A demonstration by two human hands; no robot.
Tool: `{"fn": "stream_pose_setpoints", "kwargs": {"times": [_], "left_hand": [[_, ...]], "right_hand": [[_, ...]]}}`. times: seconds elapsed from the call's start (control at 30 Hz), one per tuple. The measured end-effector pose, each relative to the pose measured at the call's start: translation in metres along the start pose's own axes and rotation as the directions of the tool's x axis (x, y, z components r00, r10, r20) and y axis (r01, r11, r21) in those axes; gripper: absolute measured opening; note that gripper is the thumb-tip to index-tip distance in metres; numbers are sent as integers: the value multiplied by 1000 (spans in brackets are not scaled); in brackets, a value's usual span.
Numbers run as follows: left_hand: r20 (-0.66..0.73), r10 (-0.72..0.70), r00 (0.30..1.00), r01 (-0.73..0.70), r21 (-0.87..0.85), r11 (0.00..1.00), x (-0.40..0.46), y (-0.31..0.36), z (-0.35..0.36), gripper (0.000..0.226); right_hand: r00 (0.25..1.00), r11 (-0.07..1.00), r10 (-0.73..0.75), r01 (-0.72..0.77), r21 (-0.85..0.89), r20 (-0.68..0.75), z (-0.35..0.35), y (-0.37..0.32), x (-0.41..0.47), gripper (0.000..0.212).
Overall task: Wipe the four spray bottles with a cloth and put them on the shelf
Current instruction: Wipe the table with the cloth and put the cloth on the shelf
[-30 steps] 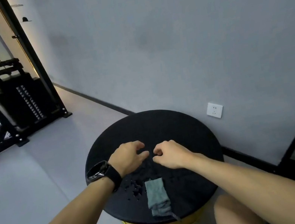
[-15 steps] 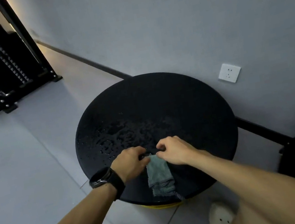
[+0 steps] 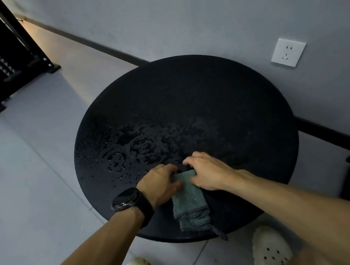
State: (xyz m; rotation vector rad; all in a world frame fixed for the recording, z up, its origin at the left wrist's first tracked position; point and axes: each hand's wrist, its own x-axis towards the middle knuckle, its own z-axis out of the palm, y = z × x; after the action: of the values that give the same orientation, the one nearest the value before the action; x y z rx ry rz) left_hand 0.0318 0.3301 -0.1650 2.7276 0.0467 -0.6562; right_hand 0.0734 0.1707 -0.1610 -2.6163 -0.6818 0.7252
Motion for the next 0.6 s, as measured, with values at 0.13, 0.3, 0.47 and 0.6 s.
{"fn": "stream_pose_setpoints", "kwargs": {"times": [0.13,0.3,0.47,0.6], "left_hand": [[20,-40,999,40,21,999,7,2,2,45],[14,-26,1000,26,22,999,8,8,2,23],[-6,-5,1000,4,-91,996,2,9,1,13],[-18,48,999,-50,-121,991,-6,9,-4,15]], "right_hand": [[999,1000,-4,5,-26,31,5,1,5,53],[999,997,-30,29,-78,-18,7,-1,6,30],[993,996,-87,85,-25,-81,7,0,-3,21],[990,992,-90,99,76,-112,2,-2,-16,13]]}}
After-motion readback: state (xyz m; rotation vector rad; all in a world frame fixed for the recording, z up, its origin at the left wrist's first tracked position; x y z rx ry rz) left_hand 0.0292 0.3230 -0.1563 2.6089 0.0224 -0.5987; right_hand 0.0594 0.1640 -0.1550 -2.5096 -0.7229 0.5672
